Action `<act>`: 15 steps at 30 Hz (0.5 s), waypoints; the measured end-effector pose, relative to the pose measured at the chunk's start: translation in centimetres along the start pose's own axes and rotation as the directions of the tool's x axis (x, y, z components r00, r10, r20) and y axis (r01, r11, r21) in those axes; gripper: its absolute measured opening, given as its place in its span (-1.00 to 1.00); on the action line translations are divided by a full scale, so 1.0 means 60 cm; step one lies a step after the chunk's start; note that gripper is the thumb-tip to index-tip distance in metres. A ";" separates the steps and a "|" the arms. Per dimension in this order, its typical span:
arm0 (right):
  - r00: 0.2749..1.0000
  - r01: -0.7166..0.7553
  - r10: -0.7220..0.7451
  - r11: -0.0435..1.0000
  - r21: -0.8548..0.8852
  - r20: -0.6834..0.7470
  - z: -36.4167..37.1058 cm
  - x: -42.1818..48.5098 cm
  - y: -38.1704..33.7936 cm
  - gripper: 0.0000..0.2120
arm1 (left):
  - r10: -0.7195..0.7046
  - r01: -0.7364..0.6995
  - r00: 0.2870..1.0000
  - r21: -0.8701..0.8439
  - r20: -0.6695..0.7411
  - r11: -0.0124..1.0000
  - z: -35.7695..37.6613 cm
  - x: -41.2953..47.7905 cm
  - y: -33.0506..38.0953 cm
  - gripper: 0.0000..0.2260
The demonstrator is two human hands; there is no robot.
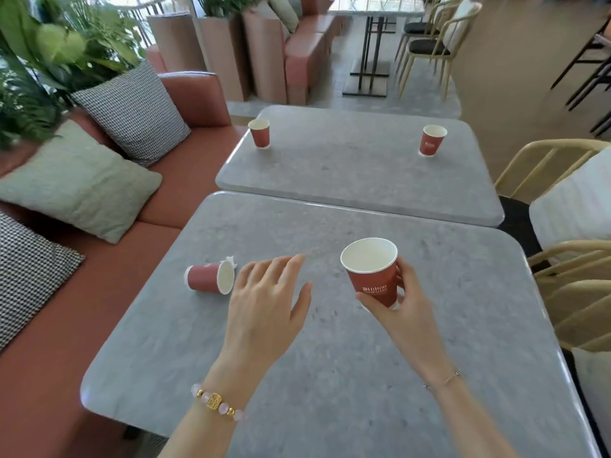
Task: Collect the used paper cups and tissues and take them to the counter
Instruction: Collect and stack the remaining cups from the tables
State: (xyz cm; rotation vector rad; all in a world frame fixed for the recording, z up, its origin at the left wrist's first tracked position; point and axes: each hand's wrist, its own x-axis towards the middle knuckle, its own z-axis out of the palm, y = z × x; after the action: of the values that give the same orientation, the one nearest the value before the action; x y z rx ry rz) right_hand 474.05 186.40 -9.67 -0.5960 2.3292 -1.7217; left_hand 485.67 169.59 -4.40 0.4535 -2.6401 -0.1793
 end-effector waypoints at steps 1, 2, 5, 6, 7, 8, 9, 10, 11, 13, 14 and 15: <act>1.000 0.007 -0.007 1.000 0.001 0.008 0.006 -0.001 -0.003 -0.35 | -0.010 0.010 1.000 0.000 0.004 1.000 -0.002 -0.005 -0.005 -0.67; 1.000 0.011 -0.011 1.000 0.003 0.014 0.013 -0.001 -0.006 -0.35 | -0.019 0.019 1.000 0.000 0.006 1.000 -0.004 -0.009 -0.009 -0.67; 0.999 0.016 -0.016 1.000 0.004 0.038 0.033 -0.004 -0.018 -0.35 | -0.051 0.051 0.999 -0.003 0.001 0.999 -0.011 -0.021 -0.025 -0.68; 0.999 0.015 -0.015 1.000 0.006 0.044 0.038 -0.006 -0.020 -0.35 | -0.058 0.058 0.998 -0.005 0.002 0.998 -0.012 -0.022 -0.029 -0.68; 0.999 0.017 -0.017 1.000 0.007 0.051 0.045 -0.008 -0.024 -0.35 | -0.066 0.066 0.998 -0.005 0.006 0.998 -0.014 -0.025 -0.036 -0.69; 0.998 0.018 -0.018 1.000 0.003 0.053 0.053 -0.010 -0.028 -0.34 | -0.071 0.071 0.997 -0.006 0.013 0.997 -0.014 -0.027 -0.043 -0.69; 0.999 0.021 -0.020 1.000 -0.003 0.049 0.060 -0.012 -0.031 -0.33 | -0.071 0.071 0.997 -0.009 0.018 0.997 -0.014 -0.029 -0.049 -0.69; 0.999 0.024 -0.024 1.000 -0.006 0.042 0.067 -0.013 -0.035 -0.33 | -0.069 0.070 0.997 -0.014 0.025 0.997 -0.013 -0.029 -0.055 -0.69; 0.999 0.025 -0.025 1.000 -0.005 0.036 0.074 -0.015 -0.038 -0.34 | -0.067 0.067 0.997 -0.021 0.034 0.998 -0.013 -0.029 -0.061 -0.68; 0.999 0.012 -0.012 1.000 0.003 0.031 0.091 -0.019 -0.046 -0.35 | -0.060 0.062 0.997 -0.037 0.050 0.997 -0.012 -0.030 -0.077 -0.67; 1.000 0.004 -0.004 1.000 0.005 0.028 0.101 -0.022 -0.049 -0.35 | -0.054 0.056 0.997 -0.044 0.053 0.997 -0.012 -0.030 -0.087 -0.67; 1.000 -0.003 0.003 1.000 0.007 0.022 0.111 -0.025 -0.051 -0.35 | -0.044 0.047 0.998 -0.048 0.054 0.998 -0.012 -0.030 -0.098 -0.67</act>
State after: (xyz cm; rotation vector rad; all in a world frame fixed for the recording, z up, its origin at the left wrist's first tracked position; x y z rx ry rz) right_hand 478.54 180.44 -8.98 -0.6066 2.3072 -1.7117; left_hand 489.20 164.65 -5.70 0.4993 -2.6713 -0.2741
